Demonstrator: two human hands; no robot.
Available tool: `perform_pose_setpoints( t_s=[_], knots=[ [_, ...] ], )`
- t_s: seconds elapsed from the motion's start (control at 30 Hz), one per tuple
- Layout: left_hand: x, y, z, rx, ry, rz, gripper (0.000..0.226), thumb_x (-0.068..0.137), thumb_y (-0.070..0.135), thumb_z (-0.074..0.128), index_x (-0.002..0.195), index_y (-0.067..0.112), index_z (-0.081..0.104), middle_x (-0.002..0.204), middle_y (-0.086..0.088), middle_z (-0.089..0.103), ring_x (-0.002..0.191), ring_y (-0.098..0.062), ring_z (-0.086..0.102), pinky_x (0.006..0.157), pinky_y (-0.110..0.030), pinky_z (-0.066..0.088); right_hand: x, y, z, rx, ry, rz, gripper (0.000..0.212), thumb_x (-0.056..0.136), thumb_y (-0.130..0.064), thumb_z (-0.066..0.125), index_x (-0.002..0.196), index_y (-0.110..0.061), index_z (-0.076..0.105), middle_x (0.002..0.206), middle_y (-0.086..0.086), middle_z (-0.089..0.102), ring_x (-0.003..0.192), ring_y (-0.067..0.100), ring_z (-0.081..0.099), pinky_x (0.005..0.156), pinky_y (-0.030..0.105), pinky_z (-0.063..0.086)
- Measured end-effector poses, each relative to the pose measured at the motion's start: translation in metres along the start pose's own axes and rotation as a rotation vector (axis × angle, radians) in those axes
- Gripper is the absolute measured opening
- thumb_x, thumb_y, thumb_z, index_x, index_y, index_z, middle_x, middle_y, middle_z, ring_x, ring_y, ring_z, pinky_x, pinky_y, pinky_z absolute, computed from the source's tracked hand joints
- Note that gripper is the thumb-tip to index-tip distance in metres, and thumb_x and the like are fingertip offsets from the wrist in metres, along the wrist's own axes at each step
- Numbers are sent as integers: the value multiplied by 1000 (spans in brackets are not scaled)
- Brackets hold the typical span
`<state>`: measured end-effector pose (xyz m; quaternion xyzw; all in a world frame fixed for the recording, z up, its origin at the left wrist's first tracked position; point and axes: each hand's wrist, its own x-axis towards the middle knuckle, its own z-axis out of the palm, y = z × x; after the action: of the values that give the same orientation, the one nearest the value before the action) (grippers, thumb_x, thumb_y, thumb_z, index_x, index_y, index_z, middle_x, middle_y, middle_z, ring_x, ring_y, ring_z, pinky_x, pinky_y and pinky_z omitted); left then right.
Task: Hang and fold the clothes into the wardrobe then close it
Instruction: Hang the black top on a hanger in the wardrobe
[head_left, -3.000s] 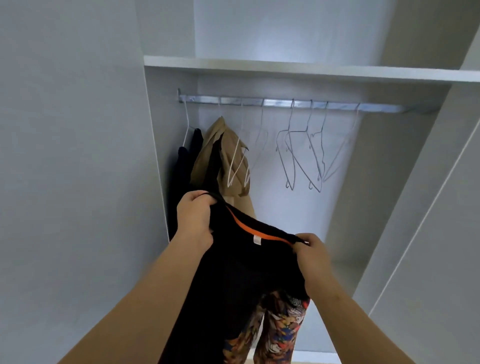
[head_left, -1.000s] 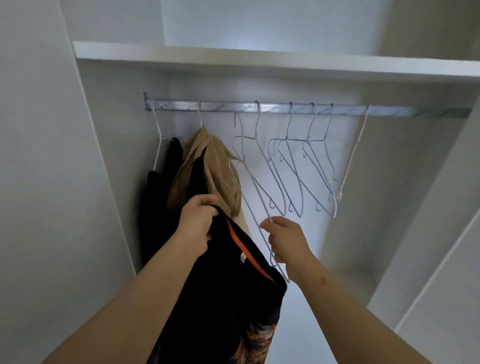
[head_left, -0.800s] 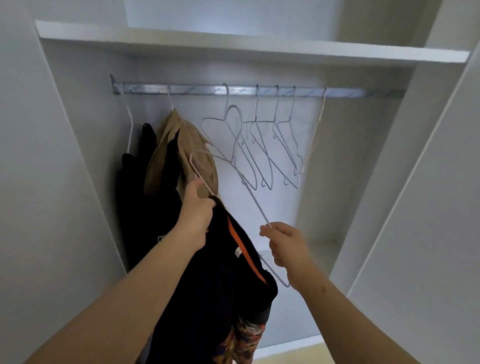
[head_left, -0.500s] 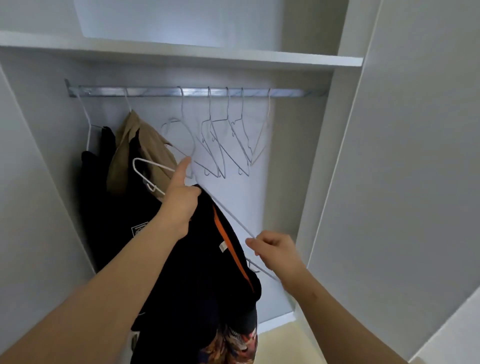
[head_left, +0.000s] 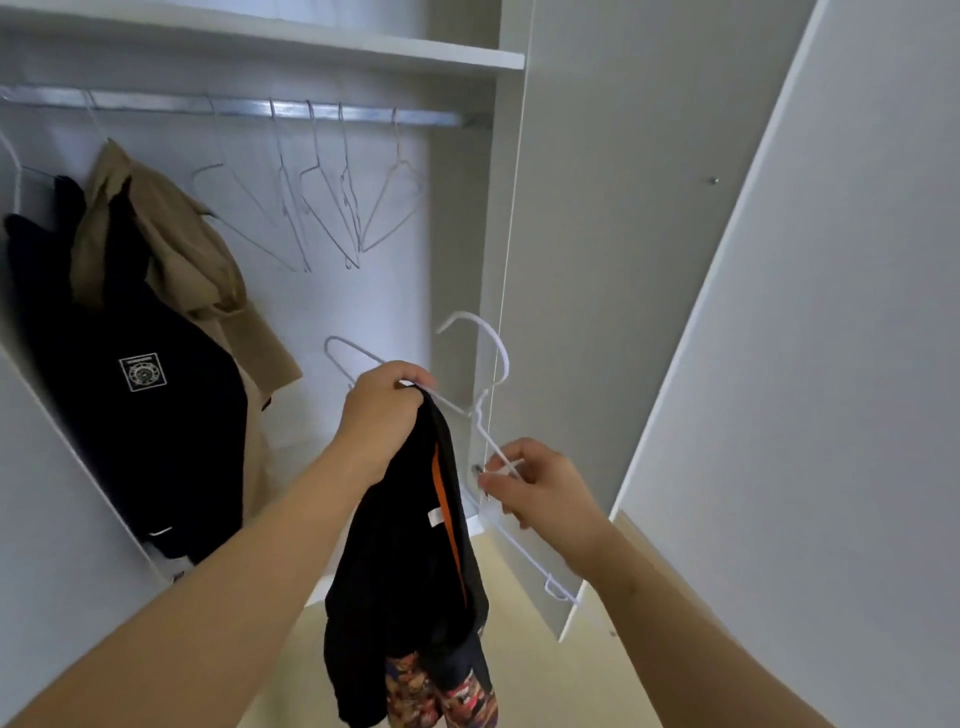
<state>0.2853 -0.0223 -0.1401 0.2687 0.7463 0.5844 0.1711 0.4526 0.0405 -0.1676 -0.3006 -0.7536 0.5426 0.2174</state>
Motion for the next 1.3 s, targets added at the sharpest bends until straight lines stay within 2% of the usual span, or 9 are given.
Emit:
perform_pose_setpoints(
  t_s=[0.2,0.4,0.5,0.67,0.83,1.03,1.13,1.2,1.3],
  knots=[
    [-31,12,26,37,-101,-16,41,84,3,40,105,38,47,74,-2,49,62,-17,46,53,-25,35,-26,-15,-25,-15,248,-118,35,87,-37,59,63,-12,56,40,-13,41,40,2,37,42,7,29],
    [-36,39,24,-94,170,-93,26,88,5,35,106,24,39,70,-1,37,60,-17,36,53,-28,30,-44,-6,-45,183,379,-57,39,88,-30,57,56,-8,55,41,-8,42,40,6,39,44,14,34],
    [-34,65,26,-36,30,-133,19,87,5,42,98,12,56,74,1,45,76,-22,46,70,-29,39,-44,-11,-48,297,402,-53,34,87,-17,54,53,-12,57,42,-4,45,41,7,41,43,17,34],
    [-29,84,23,180,-142,-104,9,77,2,52,74,9,55,69,-5,45,60,-20,40,57,-25,34,-45,-13,-52,370,438,-54,38,90,-34,53,59,-13,48,46,-8,32,42,7,28,46,20,27],
    [-15,89,17,379,-278,-32,17,73,4,56,87,1,64,85,-7,51,76,-22,45,68,-27,36,-42,-5,-58,374,489,14,41,91,-36,51,57,-12,46,45,-6,34,43,9,30,51,26,27],
    [18,77,8,336,58,-152,15,79,1,47,69,9,39,69,-7,37,57,-19,31,52,-24,23,-37,-1,-59,369,491,-5,37,87,-16,49,50,-14,55,41,-6,44,40,7,38,53,27,30],
    [32,64,0,195,253,-161,17,84,-1,40,94,0,52,73,-9,40,56,-18,33,48,-24,26,-36,-3,-65,406,495,-36,36,86,-9,46,50,-12,48,40,-6,38,37,7,32,46,22,28],
    [38,59,-5,109,264,-200,23,88,2,41,108,-3,52,77,-8,40,57,-16,33,47,-26,29,-34,-5,-69,436,490,-46,37,88,-9,48,52,-12,42,40,-7,33,37,7,26,40,17,25],
    [46,57,-10,74,234,-268,9,89,2,41,88,1,49,75,-6,37,58,-16,33,47,-23,28,-29,-5,-71,322,463,-61,47,89,-20,57,47,-20,35,43,-8,30,40,8,24,46,22,24]
  ],
)
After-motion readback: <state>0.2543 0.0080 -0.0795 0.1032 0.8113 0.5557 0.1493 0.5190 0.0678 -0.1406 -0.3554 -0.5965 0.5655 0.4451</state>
